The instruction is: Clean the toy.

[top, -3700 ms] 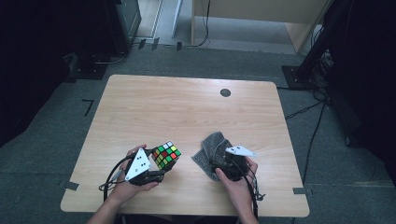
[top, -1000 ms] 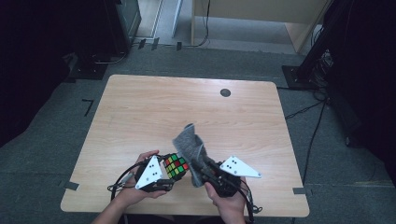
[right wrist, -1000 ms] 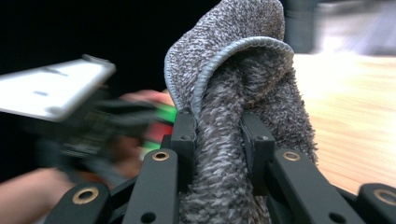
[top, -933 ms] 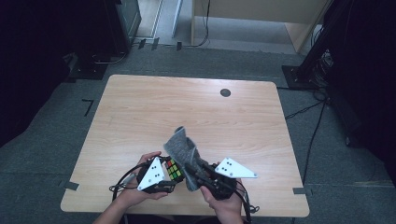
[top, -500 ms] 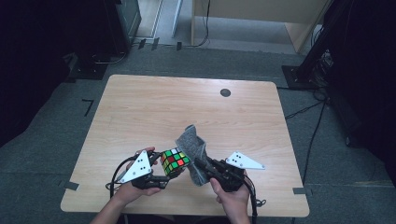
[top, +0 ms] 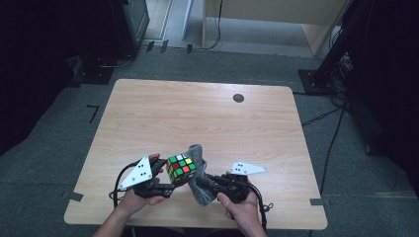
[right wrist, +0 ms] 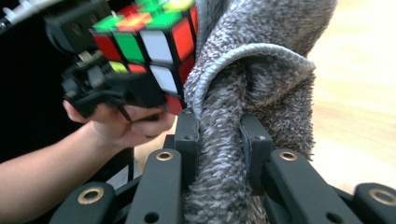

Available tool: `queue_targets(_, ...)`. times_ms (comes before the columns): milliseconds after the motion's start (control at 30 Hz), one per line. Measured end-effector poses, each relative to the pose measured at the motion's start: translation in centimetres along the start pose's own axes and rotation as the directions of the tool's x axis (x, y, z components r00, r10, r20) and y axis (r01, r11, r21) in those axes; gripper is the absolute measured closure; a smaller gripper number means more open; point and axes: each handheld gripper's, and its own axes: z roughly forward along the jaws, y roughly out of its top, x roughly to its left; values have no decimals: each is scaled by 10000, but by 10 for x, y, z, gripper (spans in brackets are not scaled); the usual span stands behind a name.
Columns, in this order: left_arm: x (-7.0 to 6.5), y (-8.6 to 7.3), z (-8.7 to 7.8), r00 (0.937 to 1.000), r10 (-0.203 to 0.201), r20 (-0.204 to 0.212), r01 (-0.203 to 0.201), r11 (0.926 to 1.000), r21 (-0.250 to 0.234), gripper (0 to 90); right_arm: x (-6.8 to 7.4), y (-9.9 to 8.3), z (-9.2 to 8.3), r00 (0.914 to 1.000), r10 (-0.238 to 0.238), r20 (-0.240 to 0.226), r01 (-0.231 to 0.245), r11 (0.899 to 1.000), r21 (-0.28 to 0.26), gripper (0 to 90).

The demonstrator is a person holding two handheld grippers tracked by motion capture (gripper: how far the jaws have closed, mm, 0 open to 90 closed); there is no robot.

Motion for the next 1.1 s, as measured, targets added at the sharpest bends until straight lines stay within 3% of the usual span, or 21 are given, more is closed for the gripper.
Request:
queue_targets(67, 1, -1, 0, 10000, 43, -3, -43, 9999, 90, 338, 1, 5, -8, 9998, -108, 140, 116, 9982, -590, 740)
queue_targets(100, 1, -1, 0, 10000, 43, -3, -43, 9999, 90, 337, 1, 5, -8, 9998, -108, 140, 116, 9982, -590, 740)
queue_targets(133, -1, -2, 2, 9999, 99, 90, -101, 9998, 187, 337, 5, 11, -18, 9999, -133, -12, 130, 9896, -1431, 739)
queue_targets(200, -3, -1, 4, 9999, 82, 145, -84, 9999, 144, 337, 9, 11, -17, 9991, -363, -239, 325, 9889, -1451, 735)
queue_targets(300, 0, 0, 1, 10000, -34, 72, 34, 10000, 7, 337, 9, 5, -9, 9962, -451, -740, 369, 9934, -1090, 717)
queue_targets(367, 4, 2, -3, 9998, -200, -68, 198, 9996, -176, 337, 4, 0, -1, 9952, -417, -890, 399, 9990, -221, 712)
queue_targets(433, 7, 4, -7, 9990, -411, -199, 403, 9984, -394, 337, 4, -7, 7, 9945, -1046, -93, 1050, 9925, 633, 724)
queue_targets(533, 4, 6, -7, 9983, -428, -384, 404, 9973, -614, 337, 7, -14, 19, 9932, -1159, 106, 1140, 9874, 1097, 742)
queue_targets(600, -1, 7, -1, 9984, -416, -393, 392, 9974, -612, 337, 16, -17, 27, 9858, -1679, -53, 1672, 9776, 1276, 745)
queue_targets(733, -5, 4, 6, 9979, -597, -255, 585, 9972, -455, 336, 36, -20, 38, 9537, -3007, -64, 2986, 9442, 1393, 746)
queue_targets(800, -2, 3, 4, 9967, -755, -306, 741, 9962, -465, 337, 39, -18, 35, 9468, -3211, 208, 3167, 9414, 1159, 748)
queue_targets(900, 3, 4, -1, 9947, -902, -484, 872, 9942, -625, 337, 30, -15, 26, 9533, -2889, 881, 2842, 9567, 621, 754)
queue_targets(967, 5, 5, -3, 9936, -993, -539, 951, 9926, -760, 337, 20, -12, 16, 9637, -2217, 1489, 2230, 9748, 77, 756)
queue_targets(1067, 7, 6, -4, 9931, -993, -623, 946, 9927, -744, 336, 8, -11, 7, 9640, -1224, 2360, 1403, 9883, -603, 757)
queue_targets(1100, 7, 6, -4, 9930, -974, -663, 924, 9930, -735, 337, 5, -11, 5, 9653, -970, 2426, 1183, 9902, -747, 756)
